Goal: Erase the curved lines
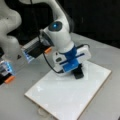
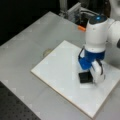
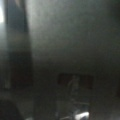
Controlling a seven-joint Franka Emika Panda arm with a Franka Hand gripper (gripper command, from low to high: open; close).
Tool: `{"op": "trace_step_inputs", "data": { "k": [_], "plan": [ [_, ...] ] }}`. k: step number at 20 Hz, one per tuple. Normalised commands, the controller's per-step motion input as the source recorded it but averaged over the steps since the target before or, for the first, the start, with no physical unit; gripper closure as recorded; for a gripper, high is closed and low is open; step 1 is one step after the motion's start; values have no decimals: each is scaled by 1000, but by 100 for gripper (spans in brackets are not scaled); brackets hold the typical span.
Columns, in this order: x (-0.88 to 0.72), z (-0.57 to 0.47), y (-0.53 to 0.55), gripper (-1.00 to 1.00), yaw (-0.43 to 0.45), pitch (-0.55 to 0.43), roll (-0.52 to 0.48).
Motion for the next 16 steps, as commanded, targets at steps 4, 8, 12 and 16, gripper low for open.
{"op": "trace_step_inputs", "data": {
  "k": [4,8,12,16],
  "plan": [
    [486,-787,667,100,-183,-65,-109],
    [570,-726,734,100,-179,9,-153],
    [699,-699,767,100,-170,75,-186],
    [802,-720,768,100,-119,107,-182]
  ]
}}
